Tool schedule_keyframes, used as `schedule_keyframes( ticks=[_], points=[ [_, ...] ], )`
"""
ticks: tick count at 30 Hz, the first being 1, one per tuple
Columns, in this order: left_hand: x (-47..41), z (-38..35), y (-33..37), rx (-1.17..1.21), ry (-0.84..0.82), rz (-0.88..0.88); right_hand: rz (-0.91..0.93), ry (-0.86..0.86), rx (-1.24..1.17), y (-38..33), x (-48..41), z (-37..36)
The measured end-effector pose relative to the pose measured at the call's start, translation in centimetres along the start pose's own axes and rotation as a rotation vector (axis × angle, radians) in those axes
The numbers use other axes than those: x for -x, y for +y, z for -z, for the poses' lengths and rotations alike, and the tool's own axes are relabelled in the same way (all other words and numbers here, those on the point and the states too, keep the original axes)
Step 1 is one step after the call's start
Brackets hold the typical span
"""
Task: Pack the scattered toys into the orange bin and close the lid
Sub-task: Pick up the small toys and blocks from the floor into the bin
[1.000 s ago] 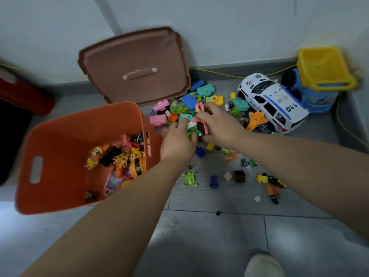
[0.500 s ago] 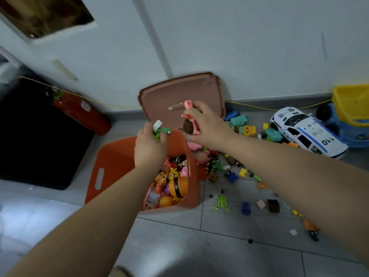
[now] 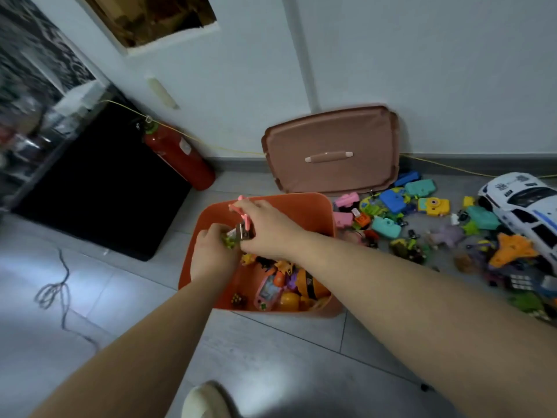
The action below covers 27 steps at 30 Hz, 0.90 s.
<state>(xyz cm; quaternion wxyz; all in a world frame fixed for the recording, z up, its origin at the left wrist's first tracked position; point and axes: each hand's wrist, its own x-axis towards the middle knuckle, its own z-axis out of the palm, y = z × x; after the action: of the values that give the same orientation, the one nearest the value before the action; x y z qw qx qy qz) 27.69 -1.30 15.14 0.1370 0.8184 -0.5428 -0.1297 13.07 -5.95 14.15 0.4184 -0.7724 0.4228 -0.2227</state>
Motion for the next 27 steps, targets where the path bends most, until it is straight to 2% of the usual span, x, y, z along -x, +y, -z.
schedule_keyframes(
  ticks=[4,6,10,14,21,24,27],
  points=[
    [-0.1,-0.2,-1.4,-0.047,-0.018,0.019,0.022,-0.177,0.011,0.3,0.2,-2.1],
    [-0.1,-0.4,-1.4,-0.051,-0.033,-0.001,0.004,-0.195,0.016,0.7,0.5,-2.1],
    [0.2,-0.6,-0.7,-0.07,-0.035,-0.059,0.018,-0.139,0.038,1.3,1.1,-0.5],
    [0.6,-1.0,1.4,-0.043,-0.042,-0.096,0.032,-0.072,0.16,2.5,2.3,2.2],
    [1.9,-2.8,8.0,0.064,-0.056,-0.252,0.07,0.159,0.409,5.7,7.2,8.5],
    [3.1,-3.8,11.7,0.069,-0.086,-0.348,-0.011,0.213,0.566,8.6,9.7,10.8],
    [4.4,-5.1,14.9,0.059,-0.124,-0.471,-0.178,0.208,0.636,11.4,12.9,12.2]
  ],
)
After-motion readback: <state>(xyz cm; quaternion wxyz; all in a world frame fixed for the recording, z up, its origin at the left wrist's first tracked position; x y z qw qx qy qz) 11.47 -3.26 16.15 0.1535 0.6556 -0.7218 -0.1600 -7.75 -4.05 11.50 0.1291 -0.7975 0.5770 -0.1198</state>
